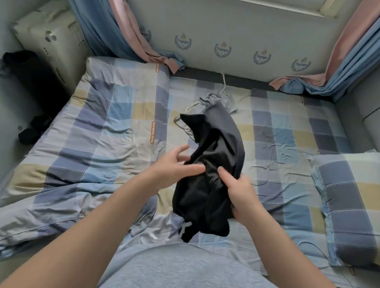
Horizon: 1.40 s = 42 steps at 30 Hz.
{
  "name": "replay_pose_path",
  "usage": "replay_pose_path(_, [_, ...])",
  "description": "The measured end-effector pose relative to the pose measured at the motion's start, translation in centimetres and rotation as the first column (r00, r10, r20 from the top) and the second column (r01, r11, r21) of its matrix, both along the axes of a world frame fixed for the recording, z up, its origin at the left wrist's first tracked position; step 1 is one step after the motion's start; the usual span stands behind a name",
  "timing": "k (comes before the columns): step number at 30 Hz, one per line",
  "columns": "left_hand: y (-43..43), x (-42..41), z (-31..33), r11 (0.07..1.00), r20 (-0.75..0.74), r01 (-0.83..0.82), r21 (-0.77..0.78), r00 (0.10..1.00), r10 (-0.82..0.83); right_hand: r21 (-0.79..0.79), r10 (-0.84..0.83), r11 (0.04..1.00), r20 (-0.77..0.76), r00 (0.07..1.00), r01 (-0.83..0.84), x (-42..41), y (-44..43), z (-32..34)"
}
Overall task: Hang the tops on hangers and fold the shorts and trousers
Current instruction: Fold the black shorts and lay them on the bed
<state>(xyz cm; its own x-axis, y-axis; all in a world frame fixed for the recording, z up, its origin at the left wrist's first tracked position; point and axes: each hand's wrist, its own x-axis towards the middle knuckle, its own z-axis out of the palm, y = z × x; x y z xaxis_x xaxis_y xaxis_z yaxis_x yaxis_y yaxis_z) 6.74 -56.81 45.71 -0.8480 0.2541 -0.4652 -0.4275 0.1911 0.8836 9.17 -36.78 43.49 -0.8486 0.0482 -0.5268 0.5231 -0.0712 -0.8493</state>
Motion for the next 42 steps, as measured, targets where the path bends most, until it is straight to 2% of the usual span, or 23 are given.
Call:
replay_pose_path(4, [1.2, 1.6, -1.8, 0.966, 0.007, 0.256, -0.044, 0.967, -0.256, -0.141, -0.149, 0.980, -0.031, 0.988, 0.143, -1.1, 0.4, 2.6])
replay_pose_path(6, [2.1, 2.2, -1.9, 0.949, -0.034, 0.316, -0.009, 0.948, -0.316, -0.217, -0.168, 0.964, -0.039, 0.985, 0.156, -1.2, 0.4, 3.9])
replay_pose_path(8, [3.0, 2.4, -1.8, 0.953, -0.098, 0.304, 0.001, 0.948, -0.302, -0.289, -0.177, 0.944, -0.044, 0.983, 0.157, -1.1, 0.3, 5.0])
replay_pose_path(11, [3.6, 2.2, -1.5, 0.978, -0.250, 0.199, -0.069, 0.945, -0.210, -0.395, -0.136, 0.913, -0.067, 0.988, 0.099, -0.5, 0.3, 6.2])
replay_pose_path(13, [3.4, 1.8, -1.5, 0.990, -0.316, 0.123, -0.074, 0.939, -0.140, -0.396, -0.068, 0.918, -0.110, 0.992, 0.019, -0.1, 0.4, 6.6])
replay_pose_path(15, [2.9, 1.5, -1.5, 0.998, -0.319, 0.046, -0.039, 0.946, -0.056, -0.368, -0.013, 0.929, -0.141, 0.990, -0.040, 0.2, 0.7, 6.7])
replay_pose_path(19, [1.9, 1.2, -1.4, 0.975, -0.212, -0.194, 0.112, 0.954, 0.214, -0.196, 0.139, 0.964, -0.196, 0.971, -0.178, 0.8, 1.1, 5.8])
replay_pose_path(22, [1.2, 1.1, -1.0, 0.912, -0.075, -0.361, 0.195, 0.921, 0.381, -0.007, 0.266, 0.962, -0.189, 0.945, -0.272, 1.5, 1.0, 4.6])
replay_pose_path(25, [1.0, 1.2, -0.4, 0.819, 0.113, -0.494, 0.292, 0.868, 0.483, 0.127, 0.395, 0.916, -0.124, 0.910, -0.380, 2.7, 0.4, 3.2])
replay_pose_path(27, [1.0, 1.2, 0.1, 0.758, 0.209, -0.558, 0.337, 0.830, 0.518, 0.179, 0.467, 0.876, -0.079, 0.881, -0.448, 3.3, 0.2, 2.3])
replay_pose_path(30, [1.0, 1.2, 0.7, 0.687, 0.300, -0.601, 0.409, 0.799, 0.521, 0.158, 0.545, 0.833, -0.057, 0.837, -0.531, 3.9, 0.1, 1.2])
replay_pose_path(33, [1.0, 1.1, 1.1, 0.609, 0.394, -0.641, 0.468, 0.768, 0.505, 0.255, 0.505, 0.844, -0.080, 0.859, -0.473, 4.0, 0.1, 0.3])
replay_pose_path(37, [0.5, 1.0, 0.7, 0.540, 0.492, -0.709, 0.453, 0.704, 0.512, 0.364, 0.453, 0.850, -0.135, 0.881, -0.381, 3.3, 0.8, 0.1])
replay_pose_path(39, [-0.1, 1.0, 0.1, 0.575, 0.500, -0.719, 0.390, 0.690, 0.523, 0.401, 0.432, 0.849, -0.152, 0.889, -0.344, 2.8, 1.4, 0.5])
replay_pose_path(42, [-0.7, 1.6, -1.4, 0.733, 0.481, -0.654, 0.184, 0.711, 0.513, 0.390, 0.362, 0.882, -0.204, 0.910, -0.264, 1.9, 2.3, 1.7])
